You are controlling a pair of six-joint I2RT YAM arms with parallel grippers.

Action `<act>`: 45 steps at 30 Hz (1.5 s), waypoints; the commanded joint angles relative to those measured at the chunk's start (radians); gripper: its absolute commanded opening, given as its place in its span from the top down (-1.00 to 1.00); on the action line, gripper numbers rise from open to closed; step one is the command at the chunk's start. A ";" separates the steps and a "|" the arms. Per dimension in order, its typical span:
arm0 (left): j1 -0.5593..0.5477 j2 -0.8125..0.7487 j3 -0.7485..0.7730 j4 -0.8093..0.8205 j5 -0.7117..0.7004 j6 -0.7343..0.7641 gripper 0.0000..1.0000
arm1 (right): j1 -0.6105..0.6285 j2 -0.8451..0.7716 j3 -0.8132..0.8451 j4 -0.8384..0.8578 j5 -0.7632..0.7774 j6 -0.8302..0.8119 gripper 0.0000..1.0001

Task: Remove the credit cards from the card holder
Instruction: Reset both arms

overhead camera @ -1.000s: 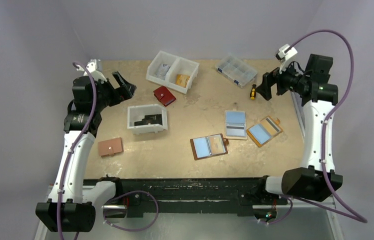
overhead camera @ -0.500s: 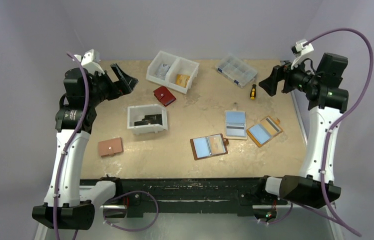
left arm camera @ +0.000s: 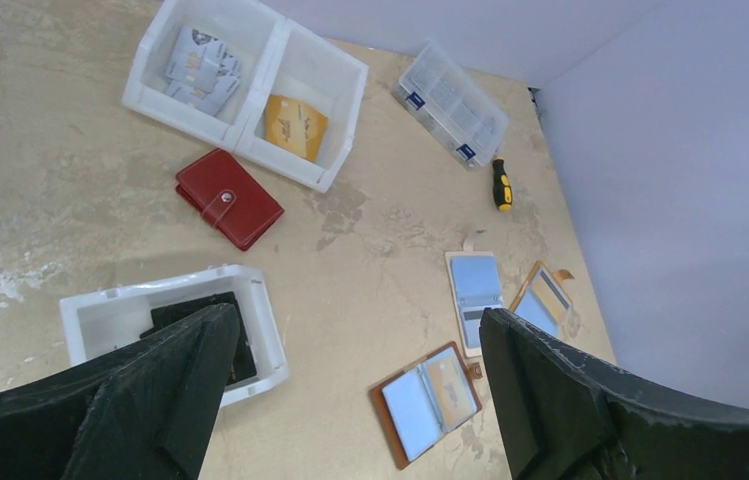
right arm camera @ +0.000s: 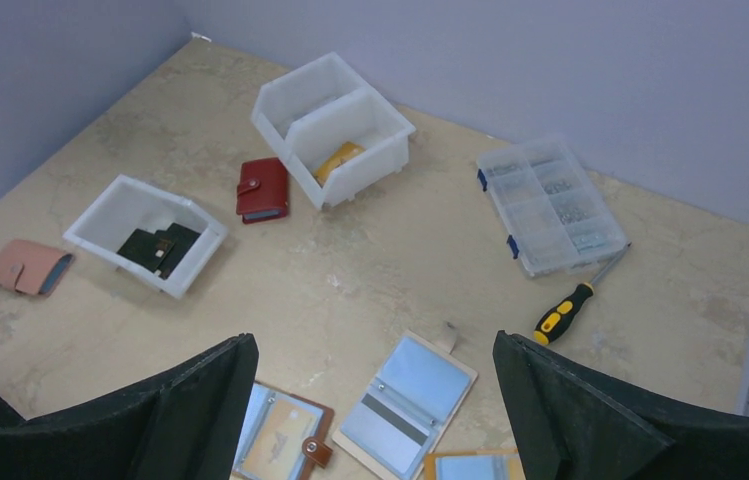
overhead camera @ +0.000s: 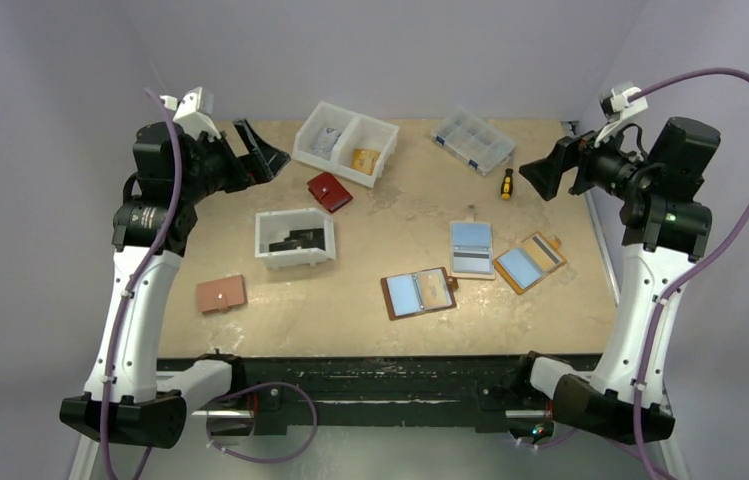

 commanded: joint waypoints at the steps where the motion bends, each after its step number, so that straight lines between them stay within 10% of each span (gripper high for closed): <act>1: -0.017 0.011 0.032 0.022 0.052 -0.021 -0.98 | -0.006 -0.032 0.004 0.054 0.047 0.106 -0.98; 45: -0.022 0.054 -0.014 0.062 0.090 -0.014 -0.98 | -0.075 -0.012 -0.043 0.080 -0.123 0.123 -0.98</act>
